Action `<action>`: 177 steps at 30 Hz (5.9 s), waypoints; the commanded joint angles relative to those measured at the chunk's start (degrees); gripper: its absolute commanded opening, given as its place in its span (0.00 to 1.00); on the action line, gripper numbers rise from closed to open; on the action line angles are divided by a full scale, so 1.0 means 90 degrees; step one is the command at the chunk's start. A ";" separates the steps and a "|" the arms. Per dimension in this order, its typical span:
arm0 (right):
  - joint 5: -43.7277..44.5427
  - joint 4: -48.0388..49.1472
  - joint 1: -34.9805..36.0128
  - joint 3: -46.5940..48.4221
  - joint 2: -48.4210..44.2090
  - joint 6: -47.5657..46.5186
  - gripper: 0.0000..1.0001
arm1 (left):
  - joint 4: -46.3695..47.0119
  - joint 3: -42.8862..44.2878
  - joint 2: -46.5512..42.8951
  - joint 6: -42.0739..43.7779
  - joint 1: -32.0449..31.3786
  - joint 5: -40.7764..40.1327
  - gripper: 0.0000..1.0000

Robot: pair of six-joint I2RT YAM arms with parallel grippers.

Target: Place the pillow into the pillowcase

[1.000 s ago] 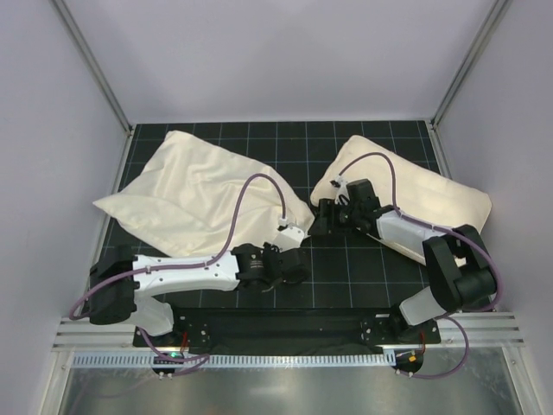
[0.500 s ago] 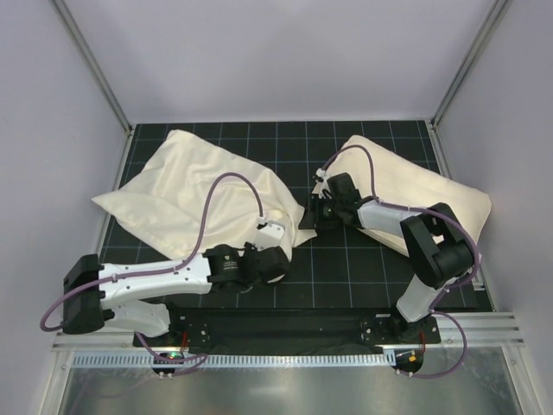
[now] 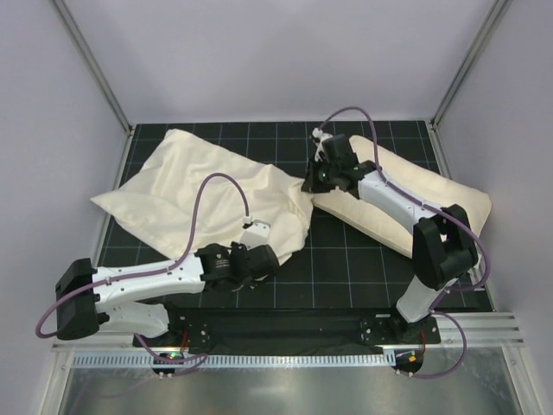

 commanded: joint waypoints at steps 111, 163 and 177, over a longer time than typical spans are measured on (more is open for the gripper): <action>0.3258 -0.1768 -0.1958 -0.1694 -0.4583 0.1296 0.04 | 0.0378 0.6301 0.6504 0.2699 0.1771 0.1059 0.61; -0.0053 0.1181 0.0092 -0.2320 -0.2133 0.1492 0.04 | 0.0085 0.6018 0.4816 0.2523 0.2553 0.1420 0.00; 0.1675 0.0000 0.0083 0.0141 -0.0443 0.0906 0.04 | 0.0349 0.4789 0.3869 0.2357 0.2338 0.2436 0.00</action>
